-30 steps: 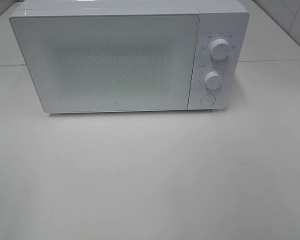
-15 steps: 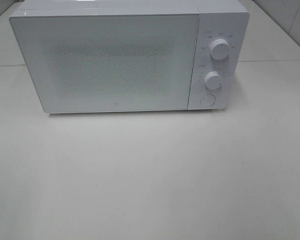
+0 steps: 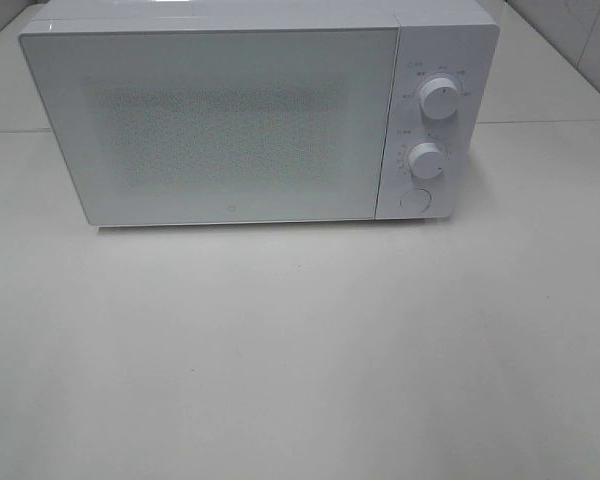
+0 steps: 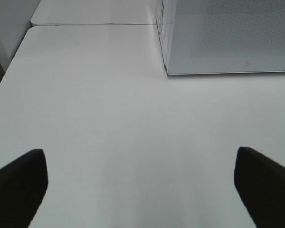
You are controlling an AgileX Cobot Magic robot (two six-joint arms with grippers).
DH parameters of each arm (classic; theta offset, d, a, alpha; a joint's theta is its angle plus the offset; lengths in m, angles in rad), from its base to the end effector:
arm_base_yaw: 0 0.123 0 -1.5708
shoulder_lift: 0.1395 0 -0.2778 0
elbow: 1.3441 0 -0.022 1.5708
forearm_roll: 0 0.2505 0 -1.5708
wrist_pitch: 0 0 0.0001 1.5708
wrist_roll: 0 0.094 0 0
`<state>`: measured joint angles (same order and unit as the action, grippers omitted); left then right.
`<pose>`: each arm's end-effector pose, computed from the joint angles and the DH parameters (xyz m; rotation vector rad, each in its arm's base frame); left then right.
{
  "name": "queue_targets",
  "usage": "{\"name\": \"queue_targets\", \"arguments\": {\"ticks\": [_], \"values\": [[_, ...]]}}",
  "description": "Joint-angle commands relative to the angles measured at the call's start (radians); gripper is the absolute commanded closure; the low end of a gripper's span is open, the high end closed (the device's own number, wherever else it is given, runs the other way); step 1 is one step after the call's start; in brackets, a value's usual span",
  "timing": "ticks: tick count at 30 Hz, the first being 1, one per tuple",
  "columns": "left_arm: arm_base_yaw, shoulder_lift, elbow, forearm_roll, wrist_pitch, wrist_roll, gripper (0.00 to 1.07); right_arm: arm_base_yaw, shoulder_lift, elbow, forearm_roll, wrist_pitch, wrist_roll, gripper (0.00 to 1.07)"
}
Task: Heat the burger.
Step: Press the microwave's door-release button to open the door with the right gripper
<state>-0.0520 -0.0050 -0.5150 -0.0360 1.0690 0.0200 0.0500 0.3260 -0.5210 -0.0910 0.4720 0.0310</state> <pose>0.0018 -0.0031 0.2793 0.0754 2.0313 -0.0631 0.0786 0.0000 0.3209 -0.0579 1.7579 -0.0364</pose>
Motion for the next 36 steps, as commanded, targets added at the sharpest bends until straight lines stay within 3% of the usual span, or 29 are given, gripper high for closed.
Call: {"name": "queue_targets", "arguments": {"ticks": [1,3,5,6,7,8,10,11,12,13,22,24,25,29,36], "values": [[0.003,-0.015,-0.001,-0.001,0.003,-0.005,0.06,-0.004,0.121,0.022,-0.002,-0.182,-0.006,0.42],[0.003,-0.015,-0.001,-0.001,0.003,-0.005,0.06,-0.004,0.144,0.037,-0.002,-0.220,-0.006,0.45],[0.003,-0.015,-0.001,-0.001,0.003,-0.005,0.06,-0.004,0.225,0.088,-0.002,-0.378,-0.006,0.59],[0.003,-0.015,-0.001,-0.001,0.003,-0.005,0.06,-0.004,0.225,0.088,-0.002,-0.378,-0.006,0.59],[0.003,-0.015,-0.001,-0.001,0.003,-0.005,0.06,-0.004,0.279,0.128,-0.005,-0.502,-0.006,0.71],[0.003,-0.015,-0.001,-0.001,0.003,-0.005,0.06,-0.004,0.279,0.128,-0.005,-0.502,-0.006,0.71],[0.003,-0.015,-0.001,-0.001,0.003,-0.005,0.06,-0.004,0.343,0.198,-0.005,-0.737,-0.005,0.91],[0.003,-0.015,-0.001,-0.001,0.003,-0.005,0.06,-0.004,0.343,0.198,-0.005,-0.737,-0.005,0.91],[0.003,-0.015,-0.001,-0.001,0.003,-0.005,0.06,-0.004,0.384,0.241,-0.005,-0.862,-0.001,1.06],[0.003,-0.015,-0.001,-0.001,0.003,-0.005,0.06,-0.004,0.438,0.270,-0.005,-0.956,0.017,1.07],[0.003,-0.015,-0.001,-0.001,0.003,-0.005,0.06,-0.004,0.663,0.338,-0.037,-1.231,0.129,1.07],[0.003,-0.015,-0.001,-0.001,0.003,-0.005,0.06,-0.004,0.828,0.347,-0.081,-1.395,0.364,1.07],[0.003,-0.015,-0.001,-0.001,0.003,-0.005,0.06,-0.004,0.828,0.347,-0.081,-1.395,0.364,1.07],[0.003,-0.015,-0.001,-0.001,0.003,-0.005,0.06,-0.004,1.035,0.347,-0.199,-1.598,0.741,1.07],[0.003,-0.015,-0.001,-0.001,0.003,-0.005,0.06,-0.001,1.247,0.347,-0.242,-1.851,1.006,1.07]]}}
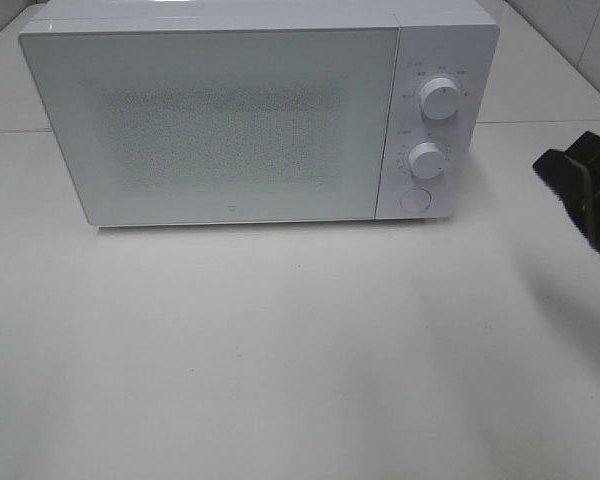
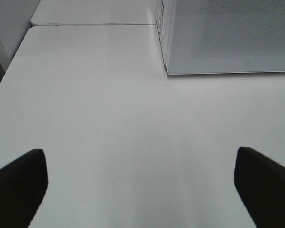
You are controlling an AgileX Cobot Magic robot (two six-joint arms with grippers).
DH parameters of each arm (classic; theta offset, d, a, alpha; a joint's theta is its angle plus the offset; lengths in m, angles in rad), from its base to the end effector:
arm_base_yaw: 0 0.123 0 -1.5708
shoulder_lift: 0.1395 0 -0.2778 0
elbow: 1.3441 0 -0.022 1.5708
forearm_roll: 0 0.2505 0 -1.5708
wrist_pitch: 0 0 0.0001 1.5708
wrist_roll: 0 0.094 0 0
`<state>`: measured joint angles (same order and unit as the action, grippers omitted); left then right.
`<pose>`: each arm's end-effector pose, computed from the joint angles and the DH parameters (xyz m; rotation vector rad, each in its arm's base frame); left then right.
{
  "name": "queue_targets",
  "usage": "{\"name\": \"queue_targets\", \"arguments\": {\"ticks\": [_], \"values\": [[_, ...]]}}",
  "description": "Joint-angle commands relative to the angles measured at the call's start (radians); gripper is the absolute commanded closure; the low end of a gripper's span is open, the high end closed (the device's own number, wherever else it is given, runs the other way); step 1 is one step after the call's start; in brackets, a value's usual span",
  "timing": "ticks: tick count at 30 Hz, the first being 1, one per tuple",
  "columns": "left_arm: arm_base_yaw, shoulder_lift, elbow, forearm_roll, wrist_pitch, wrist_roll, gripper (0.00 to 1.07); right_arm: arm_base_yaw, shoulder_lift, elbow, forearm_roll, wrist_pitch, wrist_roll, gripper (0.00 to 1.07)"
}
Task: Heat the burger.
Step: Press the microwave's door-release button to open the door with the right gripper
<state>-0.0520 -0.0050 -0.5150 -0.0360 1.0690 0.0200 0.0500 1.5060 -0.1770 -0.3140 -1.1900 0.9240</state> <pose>0.0018 -0.0031 0.2793 0.0754 2.0313 -0.0631 0.2107 0.0375 0.1637 0.4093 1.6641 0.8822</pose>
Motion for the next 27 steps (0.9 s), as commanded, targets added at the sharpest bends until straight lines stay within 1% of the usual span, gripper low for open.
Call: {"name": "queue_targets", "arguments": {"ticks": [1,3,4,5,6,7,8,9,10,11,12,13,15,16,17,19,21,22,24,26,27], "values": [[0.003,-0.015,-0.001,-0.001,0.003,-0.005,0.06,-0.001,0.111,0.003,-0.013,-0.197,0.179,1.07],[0.003,-0.015,-0.001,-0.001,0.003,-0.005,0.06,-0.001,0.132,0.003,-0.012,-0.196,0.219,1.07],[0.003,-0.015,-0.001,-0.001,0.003,-0.005,0.06,0.007,0.164,0.003,0.005,-0.187,0.292,1.07],[0.003,-0.015,-0.001,-0.001,0.003,-0.005,0.06,0.007,0.164,0.003,0.005,-0.187,0.292,1.07],[0.003,-0.015,-0.001,-0.001,0.003,-0.005,0.06,0.021,0.174,0.003,0.029,-0.185,0.319,1.07],[0.003,-0.015,-0.001,-0.001,0.003,-0.005,0.06,0.059,0.191,0.003,0.105,-0.186,0.356,1.07],[0.003,-0.015,-0.001,-0.001,0.003,-0.005,0.06,0.059,0.191,0.003,0.105,-0.186,0.356,1.07],[0.003,-0.015,-0.001,-0.001,0.003,-0.005,0.06,0.109,0.209,-0.005,0.178,-0.186,0.377,1.07],[0.003,-0.015,-0.001,-0.001,0.003,-0.005,0.06,0.132,0.217,-0.011,0.200,-0.182,0.385,1.07],[0.003,-0.015,-0.001,-0.001,0.003,-0.005,0.06,0.132,0.217,-0.011,0.200,-0.182,0.385,1.07],[0.003,-0.015,-0.001,-0.001,0.003,-0.005,0.06,0.173,0.240,-0.032,0.249,-0.175,0.417,1.07],[0.003,-0.015,-0.001,-0.001,0.003,-0.005,0.06,0.173,0.240,-0.032,0.249,-0.175,0.417,1.07],[0.003,-0.015,-0.001,-0.001,0.003,-0.005,0.06,0.211,0.282,-0.065,0.292,-0.176,0.475,1.07],[0.003,-0.015,-0.001,-0.001,0.003,-0.005,0.06,0.211,0.282,-0.065,0.292,-0.176,0.475,1.07],[0.003,-0.015,-0.001,-0.001,0.003,-0.005,0.06,0.227,0.315,-0.101,0.296,-0.171,0.498,1.07],[0.003,-0.015,-0.001,-0.001,0.003,-0.005,0.06,0.233,0.327,-0.115,0.297,-0.166,0.508,1.07],[0.003,-0.015,-0.001,-0.001,0.003,-0.005,0.06,0.251,0.368,-0.158,0.314,-0.153,0.538,1.07],[0.003,-0.015,-0.001,-0.001,0.003,-0.005,0.06,0.251,0.368,-0.158,0.314,-0.153,0.538,1.07],[0.003,-0.015,-0.001,-0.001,0.003,-0.005,0.06,0.281,0.393,-0.200,0.379,-0.104,0.539,1.07],[0.003,-0.015,-0.001,-0.001,0.003,-0.005,0.06,0.287,0.397,-0.212,0.386,-0.077,0.539,1.07],[0.003,-0.015,-0.001,-0.001,0.003,-0.005,0.06,0.289,0.407,-0.237,0.394,-0.045,0.537,1.07]]}}
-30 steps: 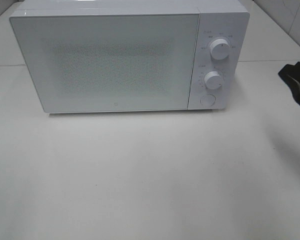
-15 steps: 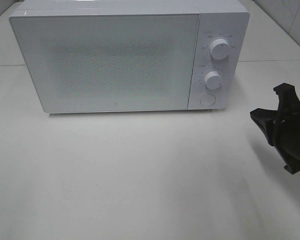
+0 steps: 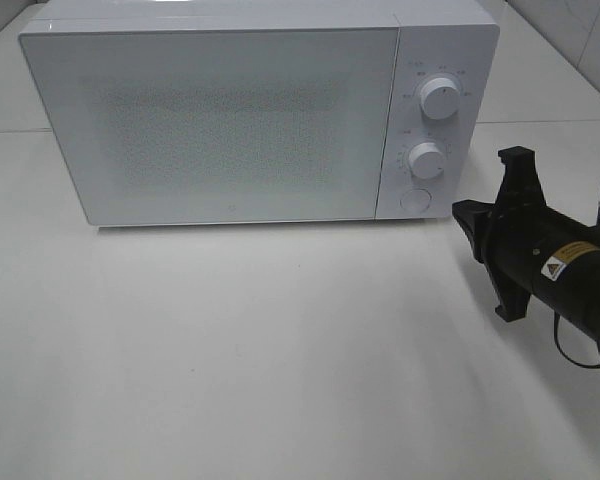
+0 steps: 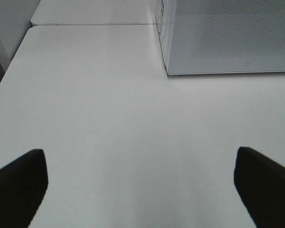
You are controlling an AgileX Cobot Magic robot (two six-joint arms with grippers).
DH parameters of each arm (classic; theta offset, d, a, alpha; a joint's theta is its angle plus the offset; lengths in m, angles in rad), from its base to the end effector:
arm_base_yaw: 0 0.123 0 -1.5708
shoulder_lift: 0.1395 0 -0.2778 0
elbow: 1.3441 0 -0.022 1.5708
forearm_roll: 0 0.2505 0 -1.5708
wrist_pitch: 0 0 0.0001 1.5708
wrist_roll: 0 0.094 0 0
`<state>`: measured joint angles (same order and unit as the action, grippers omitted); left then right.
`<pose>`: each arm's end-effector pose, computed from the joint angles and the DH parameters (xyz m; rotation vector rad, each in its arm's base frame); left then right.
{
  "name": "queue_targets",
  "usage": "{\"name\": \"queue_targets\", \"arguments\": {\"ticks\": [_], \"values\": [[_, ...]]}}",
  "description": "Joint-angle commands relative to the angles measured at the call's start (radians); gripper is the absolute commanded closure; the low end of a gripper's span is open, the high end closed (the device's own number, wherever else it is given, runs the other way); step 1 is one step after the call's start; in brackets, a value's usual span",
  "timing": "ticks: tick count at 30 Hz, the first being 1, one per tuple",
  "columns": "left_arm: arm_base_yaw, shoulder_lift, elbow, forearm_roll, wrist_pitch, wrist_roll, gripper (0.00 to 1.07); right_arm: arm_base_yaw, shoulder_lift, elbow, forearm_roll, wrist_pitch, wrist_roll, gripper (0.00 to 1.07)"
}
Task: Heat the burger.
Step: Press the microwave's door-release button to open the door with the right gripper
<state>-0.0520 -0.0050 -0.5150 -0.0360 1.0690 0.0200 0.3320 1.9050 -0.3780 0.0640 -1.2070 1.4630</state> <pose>0.0018 -0.0031 0.2793 0.0754 2.0313 -0.0631 0.2595 0.0835 0.1029 1.1218 1.6379 1.2004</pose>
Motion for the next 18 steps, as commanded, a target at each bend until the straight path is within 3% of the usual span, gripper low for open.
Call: {"name": "queue_targets", "arguments": {"ticks": [1,18], "values": [[0.003,-0.015,-0.001,-0.001,0.003,-0.005,0.06,0.007,0.008,-0.036,0.016,-0.028,-0.002,1.07],[0.003,-0.015,-0.001,-0.001,0.003,-0.005,0.06,0.007,0.113,-0.193,0.006,0.155,0.058,1.07]]}}
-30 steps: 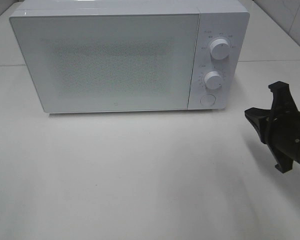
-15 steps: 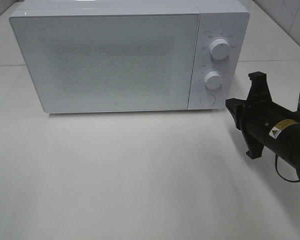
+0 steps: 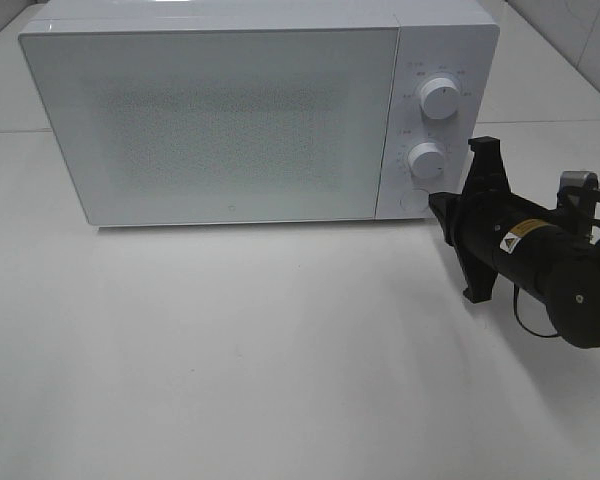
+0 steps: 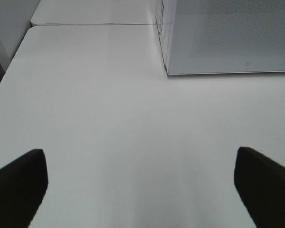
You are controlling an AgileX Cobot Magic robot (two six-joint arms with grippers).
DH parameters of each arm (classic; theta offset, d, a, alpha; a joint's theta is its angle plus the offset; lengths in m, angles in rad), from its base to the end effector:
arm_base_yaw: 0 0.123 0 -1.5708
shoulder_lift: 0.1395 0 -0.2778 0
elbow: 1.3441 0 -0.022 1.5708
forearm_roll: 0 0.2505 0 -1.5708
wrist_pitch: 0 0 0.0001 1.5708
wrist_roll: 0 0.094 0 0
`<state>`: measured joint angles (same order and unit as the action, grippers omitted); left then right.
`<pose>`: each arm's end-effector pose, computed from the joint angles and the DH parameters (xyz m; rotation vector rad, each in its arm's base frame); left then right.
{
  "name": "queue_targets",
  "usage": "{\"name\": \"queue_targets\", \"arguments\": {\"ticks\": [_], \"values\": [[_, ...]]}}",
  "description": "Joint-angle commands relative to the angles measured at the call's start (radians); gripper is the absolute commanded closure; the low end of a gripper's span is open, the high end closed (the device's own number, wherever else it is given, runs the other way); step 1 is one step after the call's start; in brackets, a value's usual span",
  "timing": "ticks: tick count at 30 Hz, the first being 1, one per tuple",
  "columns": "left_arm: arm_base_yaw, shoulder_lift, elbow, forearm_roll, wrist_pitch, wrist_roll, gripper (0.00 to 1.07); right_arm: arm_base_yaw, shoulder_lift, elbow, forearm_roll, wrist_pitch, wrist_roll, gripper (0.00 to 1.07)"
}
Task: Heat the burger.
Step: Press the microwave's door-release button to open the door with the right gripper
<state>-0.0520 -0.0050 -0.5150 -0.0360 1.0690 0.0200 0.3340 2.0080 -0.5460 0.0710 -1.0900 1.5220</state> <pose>0.0018 -0.0031 0.2793 0.0754 2.0313 -0.0631 0.2965 0.0966 0.0879 1.2157 1.6534 1.2061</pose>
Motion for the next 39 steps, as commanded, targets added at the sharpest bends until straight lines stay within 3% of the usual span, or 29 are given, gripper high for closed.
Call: {"name": "queue_targets", "arguments": {"ticks": [1,24,39], "values": [[0.003,-0.015,-0.001,-0.001,0.003,-0.005,0.06,0.005,0.015,-0.034,-0.001,0.046,0.001,1.07],[0.003,-0.015,-0.001,-0.001,0.003,-0.004,0.06,0.005,0.081,-0.179,-0.006,0.175,0.020,1.07],[0.003,-0.016,-0.001,-0.001,0.003,-0.003,0.06,0.005,0.108,-0.187,0.044,0.040,-0.016,1.07]]}}
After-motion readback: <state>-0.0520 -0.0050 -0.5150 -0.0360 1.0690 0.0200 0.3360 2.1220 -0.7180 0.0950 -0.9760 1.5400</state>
